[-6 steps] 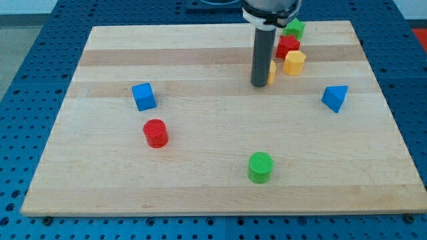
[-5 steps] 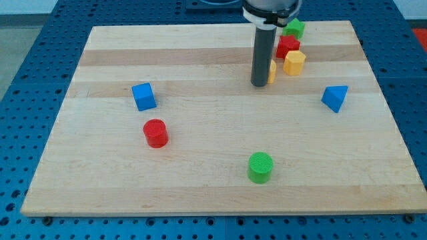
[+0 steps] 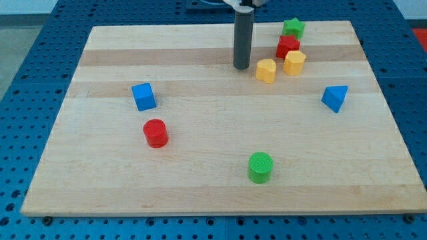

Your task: Push the heart to the right

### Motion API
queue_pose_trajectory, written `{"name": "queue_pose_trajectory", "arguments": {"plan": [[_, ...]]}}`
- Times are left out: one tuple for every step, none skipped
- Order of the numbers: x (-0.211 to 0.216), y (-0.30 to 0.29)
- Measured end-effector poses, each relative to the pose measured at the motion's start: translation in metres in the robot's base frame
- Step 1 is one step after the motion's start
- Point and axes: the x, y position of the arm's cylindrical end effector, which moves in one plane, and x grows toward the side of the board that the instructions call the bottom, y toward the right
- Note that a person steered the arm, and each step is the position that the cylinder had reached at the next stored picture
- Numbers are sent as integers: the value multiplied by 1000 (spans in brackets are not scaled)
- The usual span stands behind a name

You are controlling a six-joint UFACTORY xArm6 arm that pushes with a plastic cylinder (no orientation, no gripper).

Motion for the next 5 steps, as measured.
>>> {"name": "queue_pose_trajectory", "arguments": {"plan": [[-1, 0], [4, 12], [12, 47], [12, 60], [12, 63]]}}
